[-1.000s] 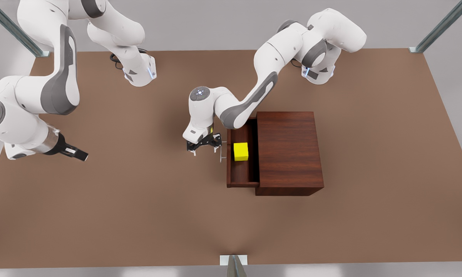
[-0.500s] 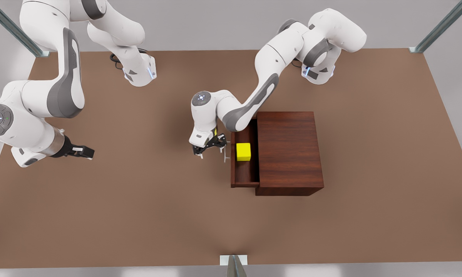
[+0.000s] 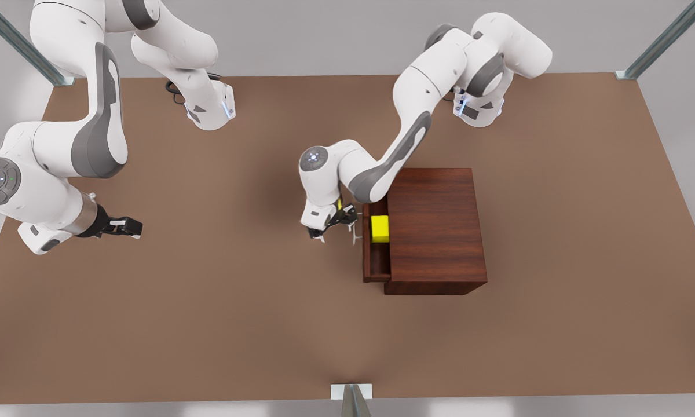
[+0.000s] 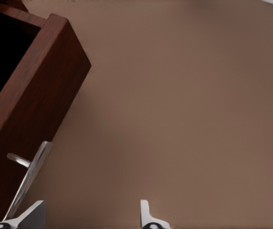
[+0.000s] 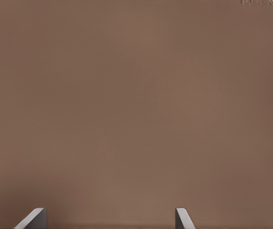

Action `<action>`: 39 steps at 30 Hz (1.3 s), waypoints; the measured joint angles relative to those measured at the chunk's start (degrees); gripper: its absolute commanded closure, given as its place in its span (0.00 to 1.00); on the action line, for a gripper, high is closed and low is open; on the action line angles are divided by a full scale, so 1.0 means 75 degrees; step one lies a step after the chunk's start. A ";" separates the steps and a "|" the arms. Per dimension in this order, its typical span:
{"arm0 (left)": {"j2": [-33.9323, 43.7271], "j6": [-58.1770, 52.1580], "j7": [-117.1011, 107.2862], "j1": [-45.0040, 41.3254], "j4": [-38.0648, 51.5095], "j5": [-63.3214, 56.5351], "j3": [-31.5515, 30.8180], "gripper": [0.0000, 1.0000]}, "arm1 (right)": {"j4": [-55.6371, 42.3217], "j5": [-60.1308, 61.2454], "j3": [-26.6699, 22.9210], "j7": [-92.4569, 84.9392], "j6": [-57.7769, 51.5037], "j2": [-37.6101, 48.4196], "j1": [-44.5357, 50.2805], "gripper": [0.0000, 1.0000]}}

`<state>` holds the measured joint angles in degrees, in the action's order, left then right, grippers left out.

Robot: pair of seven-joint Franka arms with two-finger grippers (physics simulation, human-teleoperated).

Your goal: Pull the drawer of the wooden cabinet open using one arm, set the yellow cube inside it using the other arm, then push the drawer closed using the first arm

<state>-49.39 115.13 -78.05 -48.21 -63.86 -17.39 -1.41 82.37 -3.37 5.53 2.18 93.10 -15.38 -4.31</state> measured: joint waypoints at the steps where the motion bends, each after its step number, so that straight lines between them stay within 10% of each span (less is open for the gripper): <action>1: 0.0046 -0.0006 0.0021 0.0018 -0.0067 0.0009 0.0000 0.00 | -0.0002 0.0000 -0.0002 -0.0029 0.0000 0.0001 0.0001 0.00; 32: 0.2184 -0.0689 0.0975 0.0935 -0.1215 0.0743 0.0023 0.00 | -0.0010 -0.0001 -0.0002 -0.0450 0.0000 0.0003 0.0000 0.00; 39: 0.5754 -0.2603 0.3371 0.5629 -0.3762 0.2559 0.0172 0.00 | -0.0010 -0.0008 -0.0003 -0.0481 0.0001 0.0003 -0.0001 0.00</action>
<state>-6.24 95.61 -52.77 -6.00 -92.07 1.81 -0.12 82.29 -3.43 5.51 -1.42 93.10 -15.36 -4.31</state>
